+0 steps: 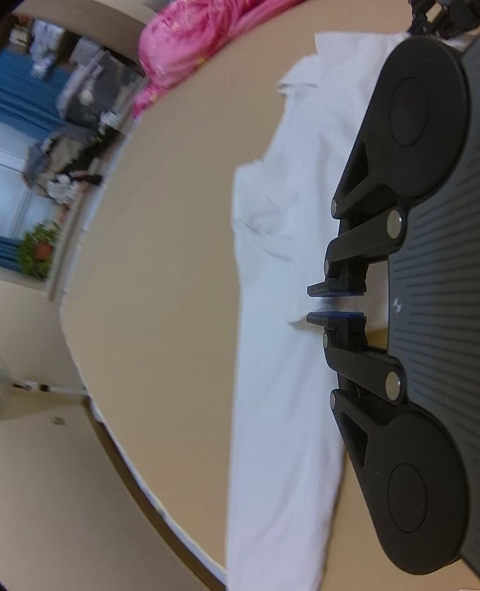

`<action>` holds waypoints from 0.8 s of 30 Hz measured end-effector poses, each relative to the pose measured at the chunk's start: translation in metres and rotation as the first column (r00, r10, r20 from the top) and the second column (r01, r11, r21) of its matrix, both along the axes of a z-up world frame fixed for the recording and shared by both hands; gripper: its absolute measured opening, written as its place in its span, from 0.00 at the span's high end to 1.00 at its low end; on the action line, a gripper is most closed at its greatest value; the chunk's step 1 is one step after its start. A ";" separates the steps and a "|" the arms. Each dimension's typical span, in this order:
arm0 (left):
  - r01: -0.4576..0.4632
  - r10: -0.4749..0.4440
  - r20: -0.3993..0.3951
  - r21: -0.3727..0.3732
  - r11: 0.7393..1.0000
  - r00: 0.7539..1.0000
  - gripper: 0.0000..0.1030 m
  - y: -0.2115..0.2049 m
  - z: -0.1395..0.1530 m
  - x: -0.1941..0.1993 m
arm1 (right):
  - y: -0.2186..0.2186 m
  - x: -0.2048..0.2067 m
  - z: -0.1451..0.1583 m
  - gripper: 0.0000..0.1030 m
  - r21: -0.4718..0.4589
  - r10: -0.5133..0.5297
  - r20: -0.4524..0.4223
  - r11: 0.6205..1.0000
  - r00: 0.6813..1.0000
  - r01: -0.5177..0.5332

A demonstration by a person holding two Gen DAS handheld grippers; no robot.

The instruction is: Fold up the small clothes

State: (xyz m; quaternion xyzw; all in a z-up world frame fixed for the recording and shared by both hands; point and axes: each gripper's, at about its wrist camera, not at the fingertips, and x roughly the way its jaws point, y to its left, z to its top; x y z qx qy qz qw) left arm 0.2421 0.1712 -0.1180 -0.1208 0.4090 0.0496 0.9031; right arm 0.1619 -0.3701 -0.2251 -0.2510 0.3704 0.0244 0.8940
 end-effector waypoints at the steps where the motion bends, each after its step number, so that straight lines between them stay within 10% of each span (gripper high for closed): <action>1: -0.014 0.014 -0.006 -0.002 1.000 1.000 0.91 0.001 0.000 0.000 | -0.005 0.001 0.002 0.93 0.019 -0.018 -0.001 1.000 1.000 0.018; 9: 0.073 -0.074 -0.021 -0.038 0.997 0.997 0.86 -0.023 0.002 -0.001 | -0.082 0.002 0.018 1.00 0.248 -0.286 -0.197 0.911 0.938 0.330; 16: 0.144 -0.145 -0.181 -0.017 0.989 0.973 0.74 -0.049 -0.039 0.019 | -0.079 -0.004 0.056 0.76 0.566 -0.204 0.011 0.808 0.979 0.162; 24: 0.202 -0.191 -0.098 0.114 0.973 0.977 0.64 -0.068 -0.028 -0.003 | -0.060 0.030 0.010 0.75 0.473 -0.252 -0.074 0.843 0.965 0.256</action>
